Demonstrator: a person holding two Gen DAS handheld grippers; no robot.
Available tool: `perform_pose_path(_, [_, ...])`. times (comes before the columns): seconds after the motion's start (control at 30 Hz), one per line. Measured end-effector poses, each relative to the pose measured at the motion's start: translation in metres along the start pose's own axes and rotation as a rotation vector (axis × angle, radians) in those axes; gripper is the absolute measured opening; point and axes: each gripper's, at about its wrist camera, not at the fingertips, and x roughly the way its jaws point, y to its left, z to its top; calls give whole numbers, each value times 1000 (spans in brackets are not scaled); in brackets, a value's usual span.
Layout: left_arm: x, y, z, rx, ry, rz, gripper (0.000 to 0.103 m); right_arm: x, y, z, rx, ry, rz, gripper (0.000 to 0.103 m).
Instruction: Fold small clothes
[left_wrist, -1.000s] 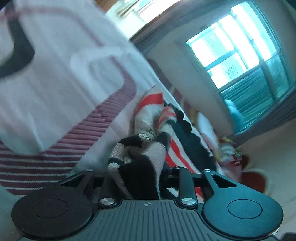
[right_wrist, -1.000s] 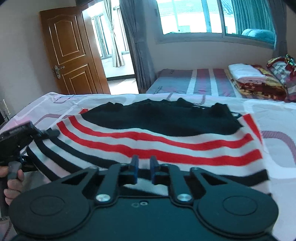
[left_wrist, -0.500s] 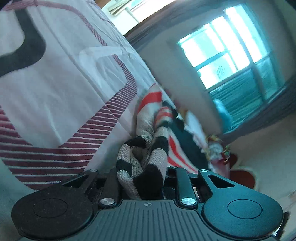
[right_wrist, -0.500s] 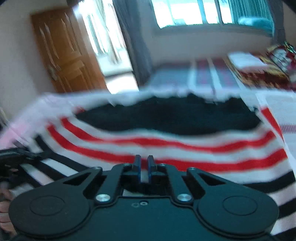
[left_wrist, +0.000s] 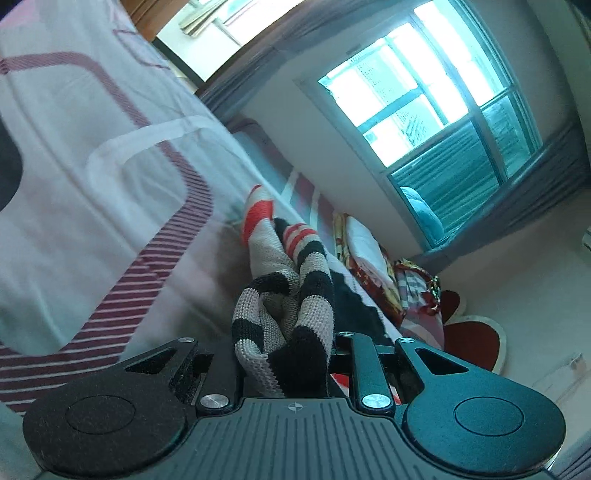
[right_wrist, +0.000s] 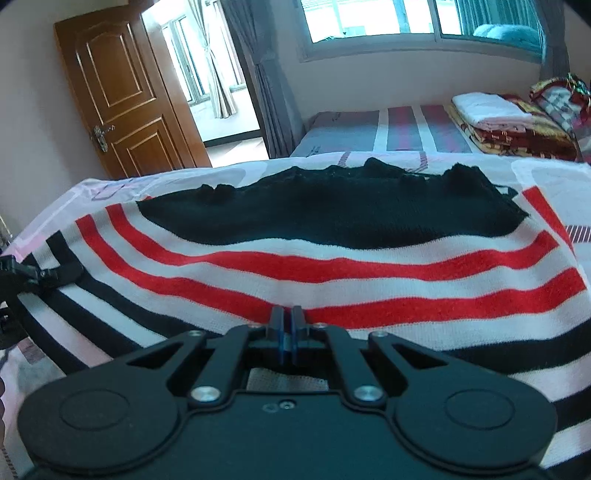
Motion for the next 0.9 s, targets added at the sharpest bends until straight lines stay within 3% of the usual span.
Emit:
perform_pose_path(0.1, [-4, -22, 4, 25, -10, -46, 20, 1, -2, 0, 22, -1, 13, 4])
perform_pose_path(0.23, [3, -80, 4, 164, 13, -104, 20, 1, -8, -1, 59, -4, 36, 2])
perform_pose_path(0.43, [51, -172, -28, 334, 151, -127, 20, -5, -24, 1, 133, -16, 85, 1])
perform_pose_path(0.47, [60, -184, -37, 365, 187, -131, 20, -13, -37, 2, 200, -37, 88, 5])
perform_pose_path(0.53, [84, -207, -65, 445, 284, -113, 20, -35, -66, 1, 321, -93, 66, 25])
perform_pose_path(0.57, [97, -217, -84, 494, 338, -103, 20, -48, -83, 0, 376, -116, 50, 29])
perform_pose_path(0.63, [121, -231, -122, 600, 449, -40, 20, -74, -122, -4, 507, -161, 40, 56])
perform_pose_path(0.7, [134, -238, -151, 676, 476, 14, 22, -94, -160, -11, 647, -187, 95, 72])
perform_pose_path(0.77, [127, -242, -158, 690, 457, -9, 46, -112, -189, -18, 760, -213, 163, 75])
perform_pose_path(0.8, [120, -244, -156, 663, 476, -54, 75, -120, -200, -21, 795, -226, 192, 78])
perform_pose_path(0.83, [111, -249, -154, 659, 487, -77, 82, -125, -206, -22, 811, -232, 219, 79])
perform_pose_path(0.9, [77, -260, -146, 695, 464, -146, 82, -130, -210, -24, 834, -229, 259, 80])
